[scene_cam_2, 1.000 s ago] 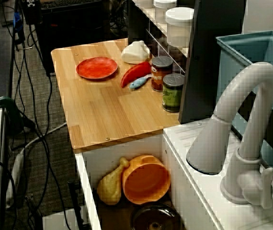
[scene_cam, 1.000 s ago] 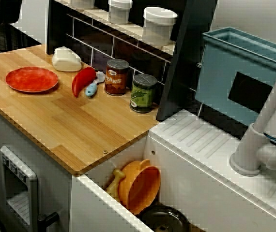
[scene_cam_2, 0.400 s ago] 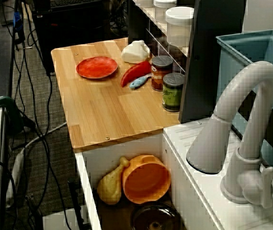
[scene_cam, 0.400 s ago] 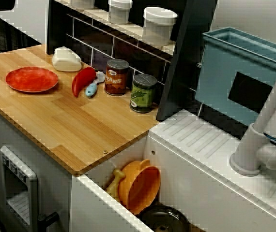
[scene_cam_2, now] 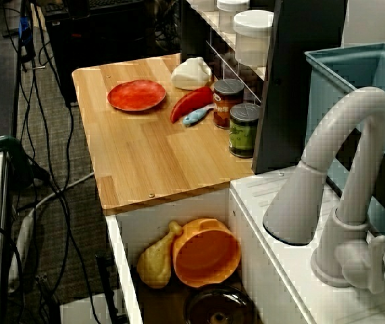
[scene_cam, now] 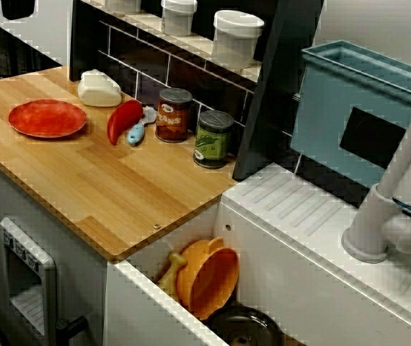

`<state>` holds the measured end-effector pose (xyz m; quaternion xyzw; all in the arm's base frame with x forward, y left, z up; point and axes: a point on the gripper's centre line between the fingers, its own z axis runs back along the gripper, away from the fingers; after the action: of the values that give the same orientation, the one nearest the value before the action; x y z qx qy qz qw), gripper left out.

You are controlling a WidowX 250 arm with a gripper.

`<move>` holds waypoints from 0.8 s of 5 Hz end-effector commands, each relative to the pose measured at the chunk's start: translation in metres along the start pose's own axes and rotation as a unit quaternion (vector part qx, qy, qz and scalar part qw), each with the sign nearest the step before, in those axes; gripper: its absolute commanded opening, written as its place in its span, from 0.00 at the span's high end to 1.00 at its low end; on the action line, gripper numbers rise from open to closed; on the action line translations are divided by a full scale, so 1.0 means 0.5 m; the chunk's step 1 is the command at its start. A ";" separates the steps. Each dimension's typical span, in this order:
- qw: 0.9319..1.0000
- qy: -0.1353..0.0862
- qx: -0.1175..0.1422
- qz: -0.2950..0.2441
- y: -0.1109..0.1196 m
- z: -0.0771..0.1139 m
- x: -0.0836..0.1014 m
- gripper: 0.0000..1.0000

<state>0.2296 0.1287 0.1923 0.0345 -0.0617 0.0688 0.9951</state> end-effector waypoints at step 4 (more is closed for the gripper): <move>0.996 0.073 -0.018 0.042 0.199 -0.044 0.184 0.00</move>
<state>0.3097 0.2341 0.1703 -0.0098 0.0351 0.1132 0.9929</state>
